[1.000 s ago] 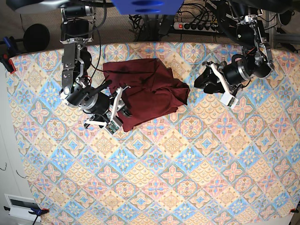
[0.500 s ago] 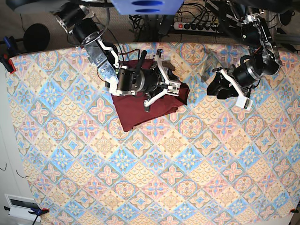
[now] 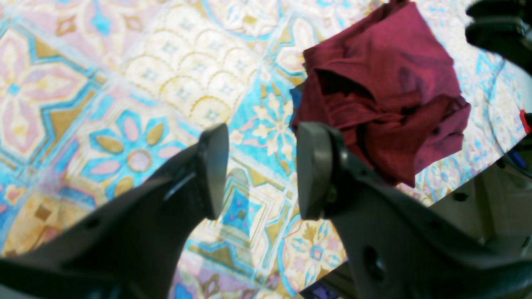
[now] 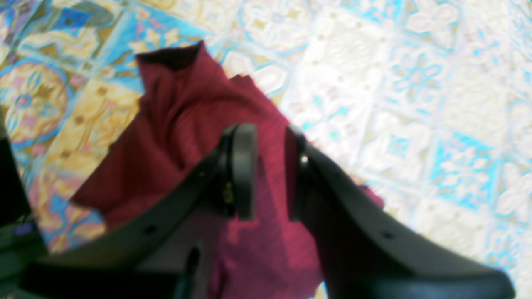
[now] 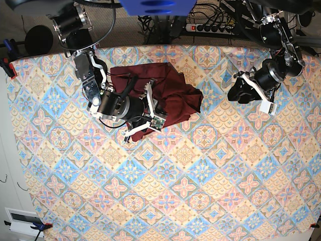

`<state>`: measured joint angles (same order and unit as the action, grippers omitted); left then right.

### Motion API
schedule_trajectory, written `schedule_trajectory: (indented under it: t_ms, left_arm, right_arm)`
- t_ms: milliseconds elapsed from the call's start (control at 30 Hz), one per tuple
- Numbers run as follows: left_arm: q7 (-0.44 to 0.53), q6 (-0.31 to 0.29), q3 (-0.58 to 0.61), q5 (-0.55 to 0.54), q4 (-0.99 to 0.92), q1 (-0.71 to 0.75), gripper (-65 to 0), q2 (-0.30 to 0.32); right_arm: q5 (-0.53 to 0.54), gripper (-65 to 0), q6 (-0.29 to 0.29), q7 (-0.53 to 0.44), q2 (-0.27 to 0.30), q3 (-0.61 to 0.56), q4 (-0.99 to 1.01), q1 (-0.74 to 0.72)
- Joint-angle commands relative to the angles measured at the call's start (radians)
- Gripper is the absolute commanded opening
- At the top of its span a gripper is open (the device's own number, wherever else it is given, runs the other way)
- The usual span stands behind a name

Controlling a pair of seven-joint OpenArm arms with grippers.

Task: Layout the t-shirt on the table in an organized manner, then fold the t-shirt properly
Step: 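Press and flatten the folded shirt bundle with the right gripper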

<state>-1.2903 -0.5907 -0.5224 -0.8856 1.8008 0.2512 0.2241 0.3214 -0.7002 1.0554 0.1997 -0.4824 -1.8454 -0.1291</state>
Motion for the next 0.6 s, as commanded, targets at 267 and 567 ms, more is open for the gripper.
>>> schedule_trajectory:
  t_ms: [267, 567]
  left_arm:
    - [0.022, -0.002, -0.008, -0.016, 0.015, -0.008, -40.2, 0.01]
    - [0.022, -0.002, -0.003, -0.014, 0.015, -0.01, -40.2, 0.01]
  right_arm:
    - [0.014, -60.9, 0.002, -0.019, 0.011, -0.071, 0.111, 0.015]
    - [0.012, -60.9, 0.002, -0.028, 0.025, -0.338, 0.059, 0.013]
